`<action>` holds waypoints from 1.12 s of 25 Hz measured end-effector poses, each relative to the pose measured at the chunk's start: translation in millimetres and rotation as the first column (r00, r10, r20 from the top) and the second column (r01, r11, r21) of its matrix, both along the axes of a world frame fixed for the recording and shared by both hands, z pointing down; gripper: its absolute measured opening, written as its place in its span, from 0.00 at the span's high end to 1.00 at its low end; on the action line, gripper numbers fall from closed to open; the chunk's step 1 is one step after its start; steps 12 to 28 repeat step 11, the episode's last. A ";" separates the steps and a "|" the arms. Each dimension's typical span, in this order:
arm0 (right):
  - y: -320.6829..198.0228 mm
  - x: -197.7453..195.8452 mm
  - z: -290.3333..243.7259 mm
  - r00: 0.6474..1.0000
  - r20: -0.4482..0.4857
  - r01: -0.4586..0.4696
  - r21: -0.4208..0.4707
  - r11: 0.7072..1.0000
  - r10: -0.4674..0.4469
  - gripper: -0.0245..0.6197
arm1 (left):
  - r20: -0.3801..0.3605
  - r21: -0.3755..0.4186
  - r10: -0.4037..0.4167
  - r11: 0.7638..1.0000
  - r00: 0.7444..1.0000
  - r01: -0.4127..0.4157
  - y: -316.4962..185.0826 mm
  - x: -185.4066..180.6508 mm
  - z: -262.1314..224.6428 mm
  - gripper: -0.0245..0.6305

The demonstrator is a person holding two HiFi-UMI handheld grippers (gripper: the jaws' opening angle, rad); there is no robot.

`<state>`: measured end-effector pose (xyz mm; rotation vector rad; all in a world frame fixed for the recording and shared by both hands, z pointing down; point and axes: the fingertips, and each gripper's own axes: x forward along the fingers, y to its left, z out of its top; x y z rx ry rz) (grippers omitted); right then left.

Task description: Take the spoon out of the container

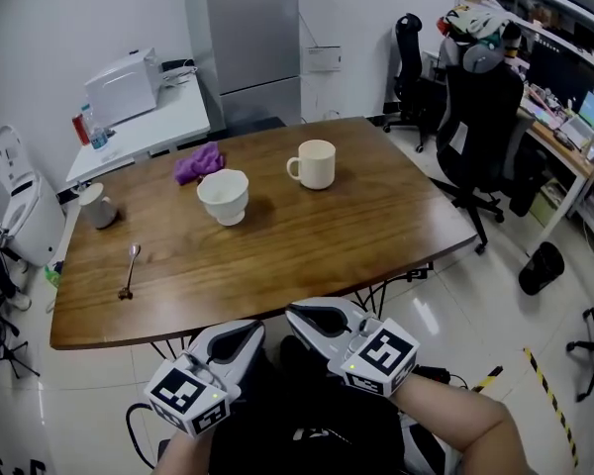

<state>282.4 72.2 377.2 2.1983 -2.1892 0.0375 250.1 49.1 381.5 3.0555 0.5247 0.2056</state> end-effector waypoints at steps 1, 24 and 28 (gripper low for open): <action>0.3 0.0 -0.4 1.000 -0.002 0.000 0.002 1.000 0.000 0.96 | 0.000 0.001 0.001 1.000 1.000 -0.001 0.1 0.3 -0.3 0.94; 5.2 -0.6 -0.9 0.999 -0.033 -0.006 0.005 1.000 0.006 0.96 | -0.003 0.015 0.013 1.000 1.000 -0.013 4.4 2.8 -1.9 0.94; 5.2 -0.6 -0.9 0.999 -0.033 -0.006 0.005 1.000 0.006 0.96 | -0.003 0.015 0.013 1.000 1.000 -0.013 4.4 2.8 -1.9 0.94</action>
